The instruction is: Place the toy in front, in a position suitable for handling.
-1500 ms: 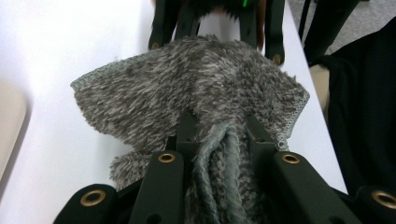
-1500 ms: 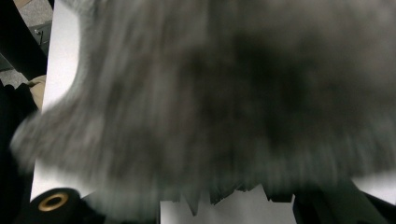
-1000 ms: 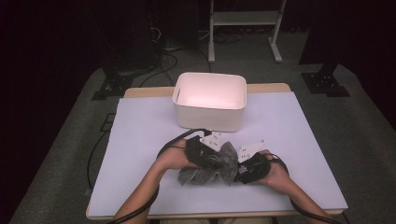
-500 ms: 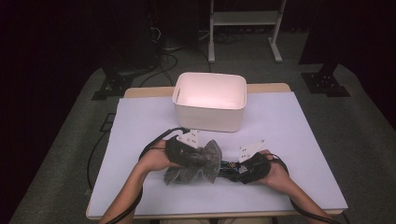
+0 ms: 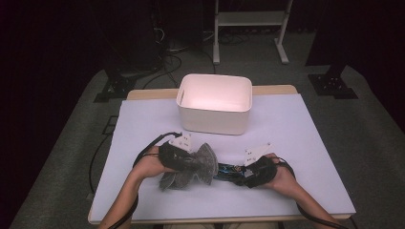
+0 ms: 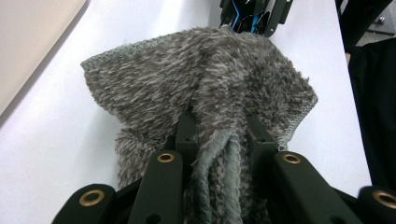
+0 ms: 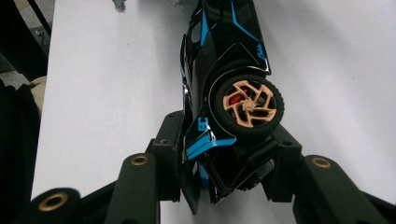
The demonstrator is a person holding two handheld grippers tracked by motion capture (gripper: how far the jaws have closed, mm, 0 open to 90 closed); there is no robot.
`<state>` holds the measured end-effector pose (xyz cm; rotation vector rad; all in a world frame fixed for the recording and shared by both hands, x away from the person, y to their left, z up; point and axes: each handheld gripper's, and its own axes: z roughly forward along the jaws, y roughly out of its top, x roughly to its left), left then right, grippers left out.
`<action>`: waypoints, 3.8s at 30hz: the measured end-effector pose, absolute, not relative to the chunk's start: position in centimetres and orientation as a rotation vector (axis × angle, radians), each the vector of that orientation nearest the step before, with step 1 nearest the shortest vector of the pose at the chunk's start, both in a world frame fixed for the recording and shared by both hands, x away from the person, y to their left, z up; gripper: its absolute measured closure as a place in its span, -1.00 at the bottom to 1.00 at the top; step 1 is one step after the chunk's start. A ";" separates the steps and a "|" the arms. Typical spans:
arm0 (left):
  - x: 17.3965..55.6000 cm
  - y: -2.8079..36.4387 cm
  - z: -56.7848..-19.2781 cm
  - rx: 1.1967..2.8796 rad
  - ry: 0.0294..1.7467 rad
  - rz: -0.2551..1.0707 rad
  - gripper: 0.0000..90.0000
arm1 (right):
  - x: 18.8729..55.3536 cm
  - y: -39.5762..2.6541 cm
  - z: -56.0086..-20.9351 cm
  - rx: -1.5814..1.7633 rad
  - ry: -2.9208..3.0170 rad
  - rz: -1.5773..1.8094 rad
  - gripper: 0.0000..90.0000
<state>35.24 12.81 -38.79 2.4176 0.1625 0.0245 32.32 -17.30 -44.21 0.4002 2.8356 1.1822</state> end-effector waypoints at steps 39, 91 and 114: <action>35.1 3.1 -37.3 2.443 -0.115 -0.032 0.61 | 32.3 -17.2 -44.2 0.393 2.834 1.177 0.24; 35.9 12.8 -39.9 2.315 0.153 -0.052 0.62 | 32.8 -17.2 -44.2 0.441 2.866 1.192 0.10; 36.0 12.7 -40.1 2.258 0.140 -0.049 0.62 | 34.6 -10.5 -42.3 0.323 2.977 0.952 0.18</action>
